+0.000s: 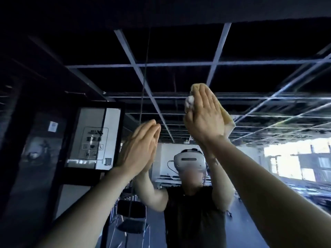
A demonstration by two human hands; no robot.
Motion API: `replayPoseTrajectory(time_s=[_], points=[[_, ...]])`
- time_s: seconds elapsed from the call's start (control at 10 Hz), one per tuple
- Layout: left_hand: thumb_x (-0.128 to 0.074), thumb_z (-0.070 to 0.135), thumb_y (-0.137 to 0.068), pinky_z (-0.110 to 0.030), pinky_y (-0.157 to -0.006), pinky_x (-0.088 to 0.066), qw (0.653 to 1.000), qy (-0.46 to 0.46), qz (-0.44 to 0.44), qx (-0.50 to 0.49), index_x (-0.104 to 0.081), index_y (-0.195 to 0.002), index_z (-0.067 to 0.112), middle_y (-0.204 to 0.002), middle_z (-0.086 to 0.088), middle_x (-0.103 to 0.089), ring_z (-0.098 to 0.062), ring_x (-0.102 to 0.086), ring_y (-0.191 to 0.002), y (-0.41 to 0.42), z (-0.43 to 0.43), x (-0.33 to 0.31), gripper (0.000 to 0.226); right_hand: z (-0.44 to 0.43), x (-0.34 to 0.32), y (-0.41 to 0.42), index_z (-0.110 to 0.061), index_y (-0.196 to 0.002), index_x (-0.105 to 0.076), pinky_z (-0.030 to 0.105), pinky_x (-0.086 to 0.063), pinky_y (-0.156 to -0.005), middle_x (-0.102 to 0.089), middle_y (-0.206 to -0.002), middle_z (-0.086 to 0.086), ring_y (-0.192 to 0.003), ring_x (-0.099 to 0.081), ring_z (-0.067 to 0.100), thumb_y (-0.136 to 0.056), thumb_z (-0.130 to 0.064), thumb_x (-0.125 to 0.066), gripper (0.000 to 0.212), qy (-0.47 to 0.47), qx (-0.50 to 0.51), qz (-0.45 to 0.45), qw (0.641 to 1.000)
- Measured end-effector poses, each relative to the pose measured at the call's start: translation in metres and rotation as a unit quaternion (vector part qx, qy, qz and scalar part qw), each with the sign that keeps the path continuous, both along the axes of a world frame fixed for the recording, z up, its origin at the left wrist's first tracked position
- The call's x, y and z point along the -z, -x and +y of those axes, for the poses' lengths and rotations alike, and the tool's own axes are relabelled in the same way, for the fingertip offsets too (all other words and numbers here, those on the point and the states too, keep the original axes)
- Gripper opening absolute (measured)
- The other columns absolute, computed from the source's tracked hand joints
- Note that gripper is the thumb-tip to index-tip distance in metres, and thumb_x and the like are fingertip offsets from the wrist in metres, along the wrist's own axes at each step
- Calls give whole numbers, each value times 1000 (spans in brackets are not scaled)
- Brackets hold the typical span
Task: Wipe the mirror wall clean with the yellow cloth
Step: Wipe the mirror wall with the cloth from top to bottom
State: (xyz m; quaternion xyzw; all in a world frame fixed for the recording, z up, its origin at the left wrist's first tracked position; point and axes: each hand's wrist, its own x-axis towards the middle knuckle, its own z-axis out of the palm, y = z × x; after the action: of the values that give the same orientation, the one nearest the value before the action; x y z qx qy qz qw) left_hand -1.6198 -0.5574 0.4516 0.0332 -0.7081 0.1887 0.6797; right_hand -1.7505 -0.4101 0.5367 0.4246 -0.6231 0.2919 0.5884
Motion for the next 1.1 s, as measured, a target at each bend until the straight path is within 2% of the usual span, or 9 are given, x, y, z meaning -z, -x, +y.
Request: replayPoseTrajectory(time_s=[0.2,0.3,0.4,0.5,0.6,0.7,0.9,1.0,1.1], points=[[-35,20,-95,-21,-114,-17,994,-73,64,48,-43,-137,3,-146,-8,-39,-15,-31,-135,24,-10,47,45,-8,118,-17,0,-145,-32,36,-15,-118,-26,-153,16,-144,-20,25,-82,-27,-43,69,-147,-44,162,975],[-48,7,-92,-21,-110,-26,990,-76,87,82,-45,-131,3,-140,-8,-43,-20,-40,-128,25,-10,52,39,-4,118,-10,-1,-140,-41,33,-19,-115,-36,-148,15,-138,-35,24,-80,-27,-42,65,-206,-34,180,961],[-45,5,-93,-18,-100,-34,982,-74,132,116,-48,-116,2,-126,-6,-42,-20,-49,-111,22,-10,49,23,-10,66,-17,-4,-139,-42,29,-14,-114,-43,-144,15,-134,-40,27,-85,-28,-34,59,-148,-31,138,979],[-57,-11,-83,-1,-92,-29,974,-54,170,141,-51,-101,-4,-115,-6,-39,-3,-44,-97,19,-9,51,21,-34,24,-34,-1,-141,-37,32,-12,-117,-38,-147,17,-139,-32,29,-89,-35,-25,63,-68,-51,76,993],[-55,-23,-74,-5,-89,-35,965,-49,190,174,-43,-101,4,-114,-5,-34,4,-37,-96,18,-14,52,40,-61,19,-44,-3,-144,-34,36,-15,-118,-35,-149,16,-141,-27,26,-90,-34,-28,63,-36,-56,83,994],[-45,-27,-69,-15,-88,-41,945,-72,221,230,-36,-103,15,-115,-1,-31,-3,-40,-97,20,-15,52,54,-67,54,-49,0,-138,-43,36,-19,-116,-41,-145,18,-138,-34,28,-86,-25,-37,59,-52,-78,136,986],[-48,-16,-76,-8,-92,-32,936,-129,141,295,-36,-99,11,-116,-4,-30,-2,-38,-111,2,-16,59,37,-55,140,-52,-2,-142,-39,36,-18,-117,-33,-150,16,-141,-27,24,-82,-26,-41,65,-212,-52,170,961],[-39,-22,-72,-3,-92,-32,954,-129,98,254,-40,-104,5,-115,-17,-35,6,-37,-102,-21,-23,68,41,-41,105,-43,-7,-137,-47,38,-26,-114,-43,-145,12,-134,-40,26,-82,-27,-40,59,-252,-2,216,943],[-35,-26,-73,1,-87,-32,956,-140,110,235,-45,-99,-8,-108,-15,-37,16,-39,-95,-45,-29,73,34,-40,65,-46,-12,-140,-44,43,-23,-114,-39,-148,9,-138,-34,28,-89,-31,-31,56,-150,-16,110,982]])
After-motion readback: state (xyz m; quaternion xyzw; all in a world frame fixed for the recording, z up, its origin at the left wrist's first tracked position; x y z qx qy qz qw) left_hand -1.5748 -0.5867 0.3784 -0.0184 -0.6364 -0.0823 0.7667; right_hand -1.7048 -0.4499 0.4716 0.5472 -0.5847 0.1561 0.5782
